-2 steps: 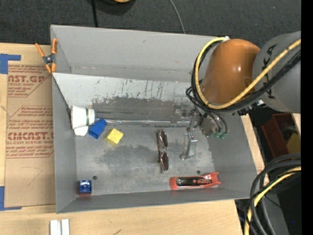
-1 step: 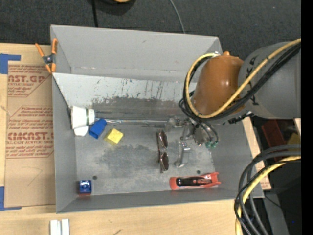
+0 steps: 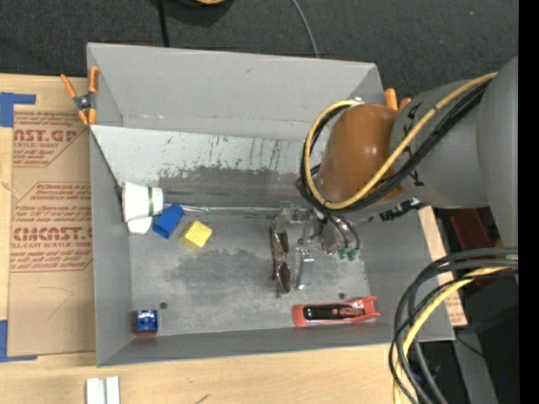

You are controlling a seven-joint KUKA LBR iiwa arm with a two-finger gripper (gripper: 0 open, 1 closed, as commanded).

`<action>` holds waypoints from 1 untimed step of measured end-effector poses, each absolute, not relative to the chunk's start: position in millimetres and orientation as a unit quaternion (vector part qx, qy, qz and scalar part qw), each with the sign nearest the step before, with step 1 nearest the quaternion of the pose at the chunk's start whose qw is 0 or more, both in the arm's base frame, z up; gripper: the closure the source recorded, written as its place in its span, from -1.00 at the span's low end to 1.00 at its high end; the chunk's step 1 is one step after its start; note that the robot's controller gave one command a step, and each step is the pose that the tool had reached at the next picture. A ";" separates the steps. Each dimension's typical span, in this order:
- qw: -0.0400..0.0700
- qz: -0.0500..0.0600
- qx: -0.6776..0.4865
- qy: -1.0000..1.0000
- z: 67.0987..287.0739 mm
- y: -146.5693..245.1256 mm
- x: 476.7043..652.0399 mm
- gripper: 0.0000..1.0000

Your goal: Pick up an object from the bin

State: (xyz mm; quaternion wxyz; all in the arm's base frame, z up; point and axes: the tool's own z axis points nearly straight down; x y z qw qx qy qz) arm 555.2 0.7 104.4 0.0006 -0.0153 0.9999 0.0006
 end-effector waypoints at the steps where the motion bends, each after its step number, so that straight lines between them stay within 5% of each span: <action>1: 0.004 0.001 -0.009 1.000 98.6 5.4 558.3 -1.00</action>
Offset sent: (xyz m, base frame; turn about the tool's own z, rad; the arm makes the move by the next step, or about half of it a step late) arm 0.0073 0.0087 -0.0155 0.0320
